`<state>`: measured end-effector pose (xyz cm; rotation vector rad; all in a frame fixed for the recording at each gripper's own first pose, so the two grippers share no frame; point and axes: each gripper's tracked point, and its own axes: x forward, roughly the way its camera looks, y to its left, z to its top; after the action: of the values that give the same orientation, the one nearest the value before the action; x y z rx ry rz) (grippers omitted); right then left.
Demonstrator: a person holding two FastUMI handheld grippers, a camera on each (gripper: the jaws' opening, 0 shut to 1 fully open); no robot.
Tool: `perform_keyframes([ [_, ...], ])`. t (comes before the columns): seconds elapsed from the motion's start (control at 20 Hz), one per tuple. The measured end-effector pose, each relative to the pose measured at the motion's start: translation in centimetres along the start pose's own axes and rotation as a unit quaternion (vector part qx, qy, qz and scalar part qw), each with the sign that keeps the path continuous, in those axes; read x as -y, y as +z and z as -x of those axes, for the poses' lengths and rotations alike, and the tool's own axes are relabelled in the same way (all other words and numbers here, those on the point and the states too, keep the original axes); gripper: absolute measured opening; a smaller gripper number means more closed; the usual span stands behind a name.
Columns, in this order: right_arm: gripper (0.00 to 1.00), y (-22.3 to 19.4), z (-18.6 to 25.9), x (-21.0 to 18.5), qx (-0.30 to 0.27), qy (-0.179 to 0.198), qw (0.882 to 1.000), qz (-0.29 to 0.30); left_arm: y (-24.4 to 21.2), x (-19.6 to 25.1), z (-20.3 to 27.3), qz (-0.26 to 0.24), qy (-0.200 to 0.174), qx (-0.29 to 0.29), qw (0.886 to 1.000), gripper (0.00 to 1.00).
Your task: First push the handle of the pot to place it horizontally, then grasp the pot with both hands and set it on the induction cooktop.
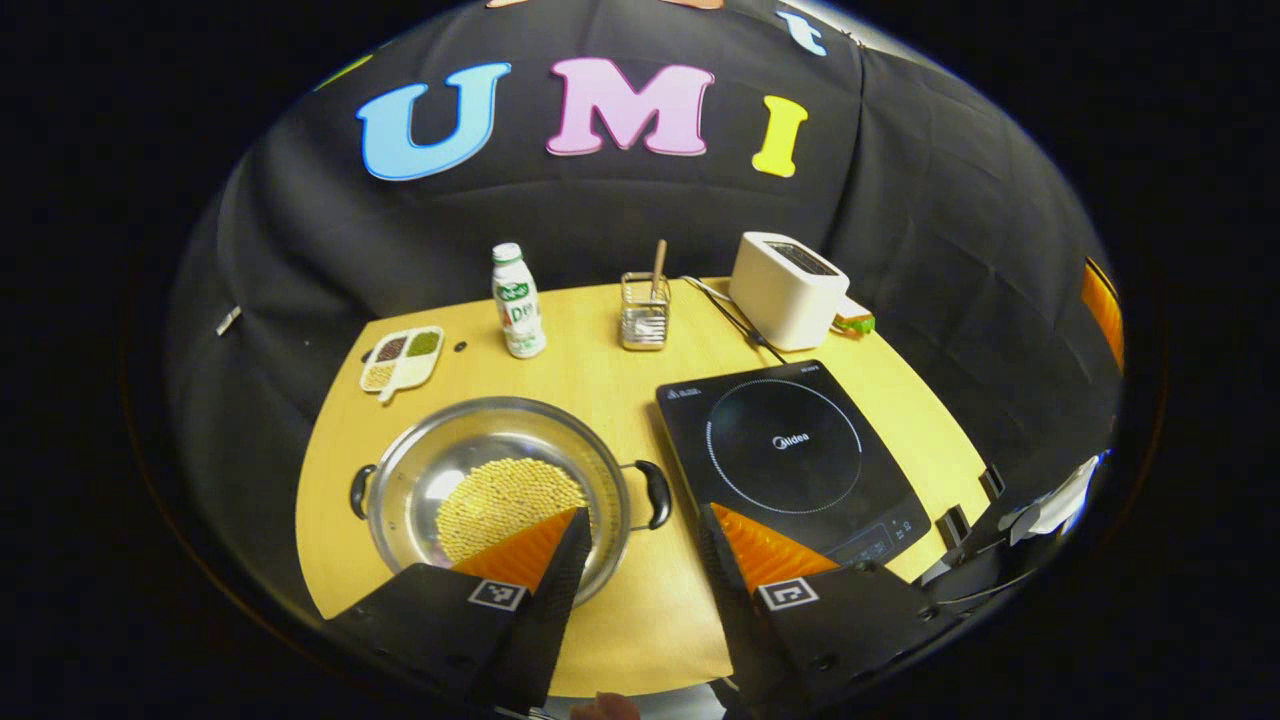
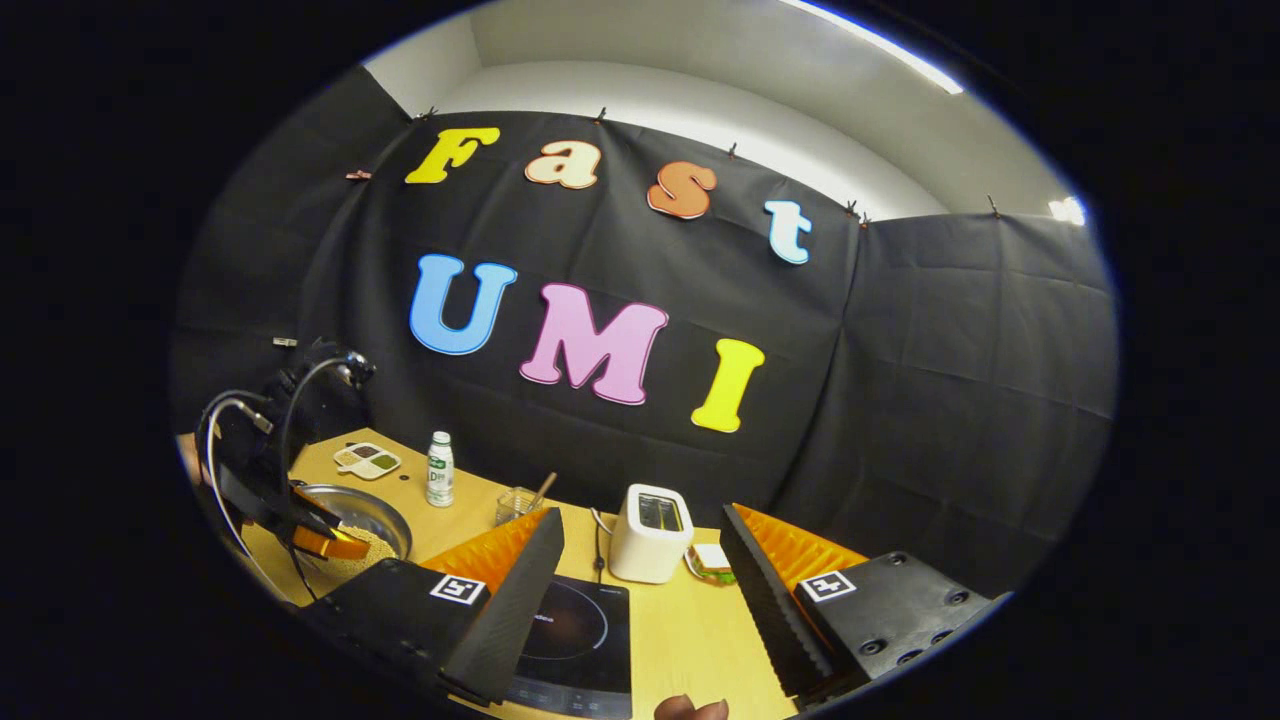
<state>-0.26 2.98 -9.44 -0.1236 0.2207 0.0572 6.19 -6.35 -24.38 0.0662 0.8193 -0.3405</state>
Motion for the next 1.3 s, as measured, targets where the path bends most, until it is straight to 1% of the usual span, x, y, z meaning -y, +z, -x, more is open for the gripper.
perform_keyframes([
  [0.1, 0.98, -0.3, -1.0, -2.5, -0.005, 0.028, 1.0, -0.007, 0.2, -2.2, 1.6, 0.001, 0.002, 0.014, 1.0, 0.7],
  [0.2, 0.98, -0.6, -2.3, -5.7, -0.013, 0.068, 0.997, -0.022, -0.2, -4.1, 2.8, 0.009, -0.01, 0.025, 1.0, 0.7],
  [0.3, 0.98, -1.8, -3.4, -9.3, -0.035, 0.117, 0.992, -0.031, -1.3, -7.3, 3.8, 0.02, -0.002, 0.023, 1.0, 0.7],
  [0.45, 0.98, -4.4, -4.8, -14.8, -0.082, 0.185, 0.977, -0.063, -3.0, -12.7, 4.7, 0.03, 0.03, 0.017, 0.999, 0.7],
  [0.55, 0.98, -6.3, -5.4, -17.5, -0.12, 0.213, 0.965, -0.094, -3.8, -15.1, 5.1, 0.039, 0.029, 0.025, 0.999, 0.73],
  [0.7, 0.98, -9.4, -7.1, -20.8, -0.174, 0.229, 0.948, -0.133, -5.4, -18.7, 4.6, 0.054, 0.033, 0.023, 0.998, 0.74],
  [0.8, 0.99, -12.2, -8.0, -22.3, -0.223, 0.23, 0.934, -0.157, -7.0, -21.0, 3.5, 0.078, 0.039, 0.003, 0.996, 0.74],
  [0.85, 1.0, -13.0, -8.0, -23.0, -0.244, 0.233, 0.926, -0.169, -7.4, -22.1, 2.7, 0.094, 0.039, -0.005, 0.995, 0.74],
  [0.9, 1.0, -13.7, -8.5, -23.9, -0.261, 0.235, 0.919, -0.176, -8.0, -23.1, 2.0, 0.107, 0.043, -0.016, 0.993, 0.76],
  [0.95, 1.0, -14.7, -8.8, -25.2, -0.28, 0.241, 0.912, -0.178, -8.5, -24.2, 0.9, 0.116, 0.049, -0.027, 0.992, 0.75],
  [1.1, 0.99, -18.6, -9.6, -27.9, -0.339, 0.246, 0.89, -0.178, -8.5, -26.4, -2.1, 0.112, 0.055, -0.043, 0.991, 0.74],
  [1.15, 0.99, -19.7, -9.7, -28.9, -0.358, 0.248, 0.882, -0.179, -8.5, -26.8, -3.3, 0.109, 0.054, -0.051, 0.991, 0.77],
  [1.2, 0.99, -20.7, -9.8, -29.5, -0.375, 0.247, 0.875, -0.179, -8.2, -27.1, -4.4, 0.104, 0.048, -0.056, 0.992, 0.74],
  [1.3, 0.99, -22.9, -10.0, -30.6, -0.403, 0.238, 0.866, -0.178, -7.7, -27.6, -6.4, 0.092, 0.043, -0.063, 0.993, 0.74],
])
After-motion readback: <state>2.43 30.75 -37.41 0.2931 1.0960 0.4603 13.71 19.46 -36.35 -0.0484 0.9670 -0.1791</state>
